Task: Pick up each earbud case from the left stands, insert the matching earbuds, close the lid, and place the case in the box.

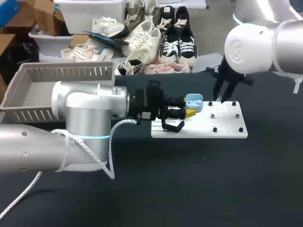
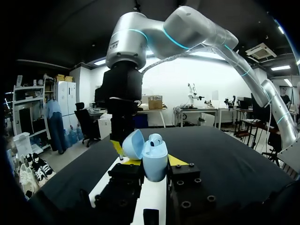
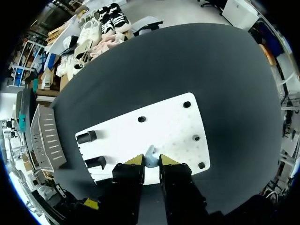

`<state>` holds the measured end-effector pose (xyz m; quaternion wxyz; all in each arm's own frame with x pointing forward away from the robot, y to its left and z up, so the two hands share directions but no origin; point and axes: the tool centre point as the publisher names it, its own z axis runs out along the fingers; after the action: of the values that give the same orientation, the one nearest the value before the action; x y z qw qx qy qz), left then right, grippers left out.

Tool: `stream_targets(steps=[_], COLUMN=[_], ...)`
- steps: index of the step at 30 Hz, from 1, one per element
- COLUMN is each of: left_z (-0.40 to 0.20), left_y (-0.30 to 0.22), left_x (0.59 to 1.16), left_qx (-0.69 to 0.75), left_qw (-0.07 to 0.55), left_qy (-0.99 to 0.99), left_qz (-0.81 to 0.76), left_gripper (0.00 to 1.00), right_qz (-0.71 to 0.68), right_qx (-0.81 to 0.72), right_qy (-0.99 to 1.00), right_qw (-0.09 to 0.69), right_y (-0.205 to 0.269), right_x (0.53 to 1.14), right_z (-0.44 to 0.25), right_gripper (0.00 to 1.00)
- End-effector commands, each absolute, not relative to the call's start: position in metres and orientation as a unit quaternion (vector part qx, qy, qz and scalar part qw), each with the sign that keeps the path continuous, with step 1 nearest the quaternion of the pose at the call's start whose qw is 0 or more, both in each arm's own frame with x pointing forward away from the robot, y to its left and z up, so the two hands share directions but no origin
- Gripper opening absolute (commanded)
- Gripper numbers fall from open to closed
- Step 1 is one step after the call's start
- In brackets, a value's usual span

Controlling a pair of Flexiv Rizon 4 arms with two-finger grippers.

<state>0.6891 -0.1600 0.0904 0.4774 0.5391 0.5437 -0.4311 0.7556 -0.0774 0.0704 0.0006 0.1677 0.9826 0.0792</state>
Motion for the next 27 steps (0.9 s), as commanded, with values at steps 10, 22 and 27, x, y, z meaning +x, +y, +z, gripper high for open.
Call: stream_targets(steps=[10,22,27], left_z=[0.09,0.09,0.09], left_y=[-0.16,-0.16,-0.16], left_x=[0.688,0.688,0.688], left_qx=[0.538,0.538,0.538], left_qw=[0.48,0.48,0.48], left_qy=[0.544,0.544,0.544], left_qz=[-0.43,-0.43,-0.43], left_gripper=[0.0,0.0,0.0], right_qz=[0.059,0.056,0.041], right_qx=[0.182,0.199,0.189], right_qy=[0.981,0.978,0.98], right_qw=[0.017,0.04,0.05], right_y=[-0.069,-0.074,-0.073], right_x=[0.704,0.689,0.682], right_z=[0.096,0.125,0.137], right_gripper=[0.0,0.0,0.0])
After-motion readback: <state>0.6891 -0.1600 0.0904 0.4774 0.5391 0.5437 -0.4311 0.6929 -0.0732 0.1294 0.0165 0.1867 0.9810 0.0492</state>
